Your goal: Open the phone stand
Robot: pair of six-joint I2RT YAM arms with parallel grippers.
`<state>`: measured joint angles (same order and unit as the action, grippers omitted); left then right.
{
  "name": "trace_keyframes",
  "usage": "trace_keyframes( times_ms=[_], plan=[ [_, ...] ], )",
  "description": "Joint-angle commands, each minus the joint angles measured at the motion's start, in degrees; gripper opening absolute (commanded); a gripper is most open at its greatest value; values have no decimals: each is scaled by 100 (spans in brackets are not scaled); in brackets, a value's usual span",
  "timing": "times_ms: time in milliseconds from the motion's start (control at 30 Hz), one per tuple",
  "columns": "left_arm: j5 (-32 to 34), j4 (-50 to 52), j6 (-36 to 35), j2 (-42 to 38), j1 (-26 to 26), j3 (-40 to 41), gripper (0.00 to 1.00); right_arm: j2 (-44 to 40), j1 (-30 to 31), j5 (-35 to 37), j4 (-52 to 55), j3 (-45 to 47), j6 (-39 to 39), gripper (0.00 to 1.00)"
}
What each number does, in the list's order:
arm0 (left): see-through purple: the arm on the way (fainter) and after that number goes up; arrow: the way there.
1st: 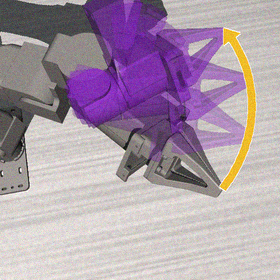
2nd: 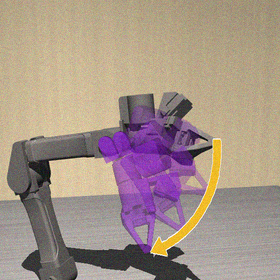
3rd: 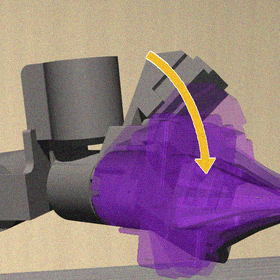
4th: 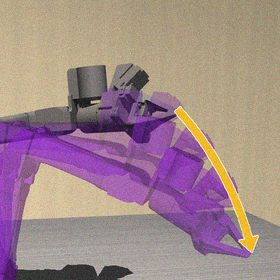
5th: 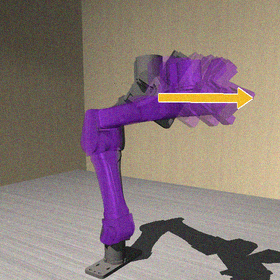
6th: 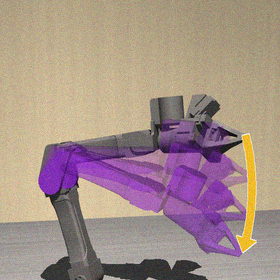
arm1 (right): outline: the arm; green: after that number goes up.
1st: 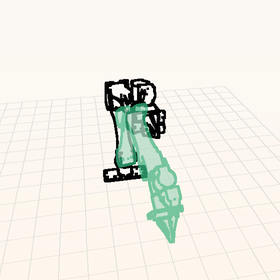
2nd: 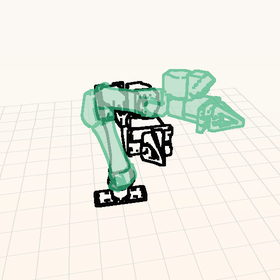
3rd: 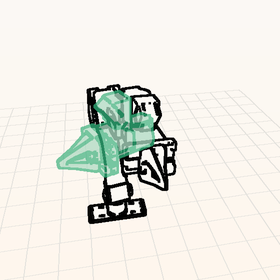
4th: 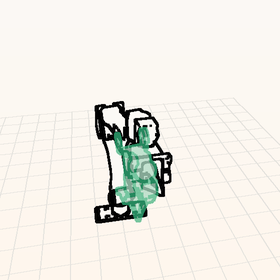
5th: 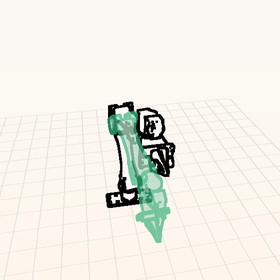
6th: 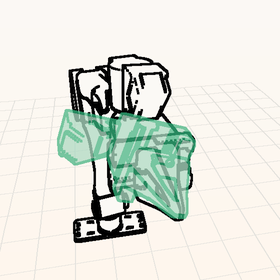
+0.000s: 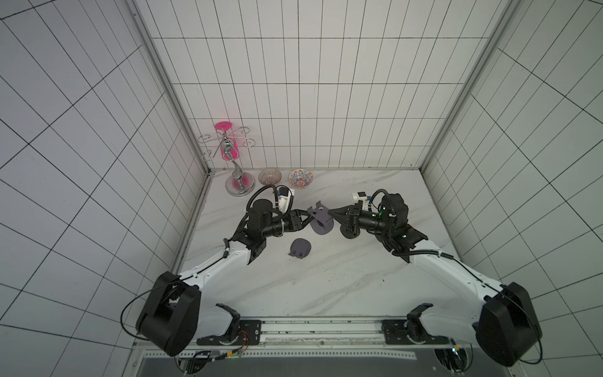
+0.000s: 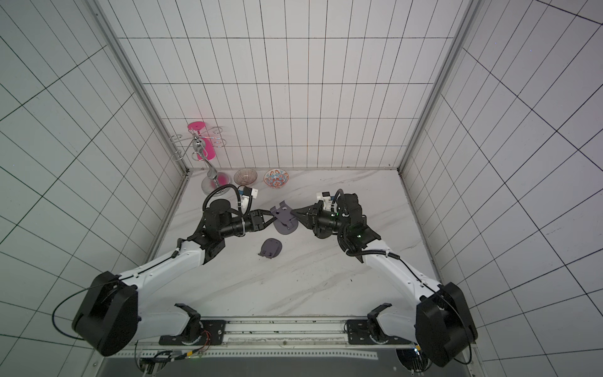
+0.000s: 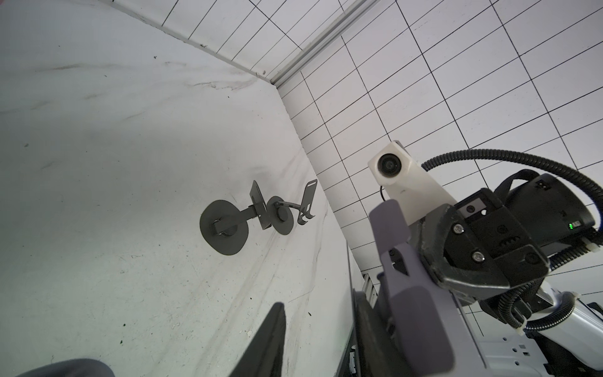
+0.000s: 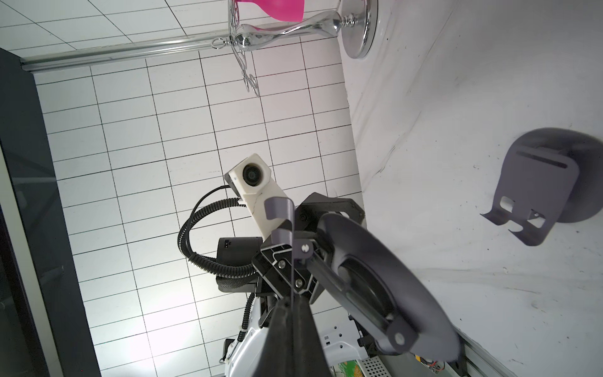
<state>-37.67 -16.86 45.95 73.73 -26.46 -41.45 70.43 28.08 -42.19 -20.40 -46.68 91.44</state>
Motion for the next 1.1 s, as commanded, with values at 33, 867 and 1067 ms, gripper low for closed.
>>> trace_keyframes(
  times_ms=[33, 867, 1067],
  plan=[
    [152, -2, 109, -381, 19, 222, 48, -118, -131, 131, -417, -264, 39, 0],
    [278, 169, -51, -23, -228, -218, 45, 38, -40, 104, -762, -158, 163, 0],
    [261, 237, -157, 220, -228, -417, 31, 5, -31, 93, -788, -147, 189, 0]
  ],
)
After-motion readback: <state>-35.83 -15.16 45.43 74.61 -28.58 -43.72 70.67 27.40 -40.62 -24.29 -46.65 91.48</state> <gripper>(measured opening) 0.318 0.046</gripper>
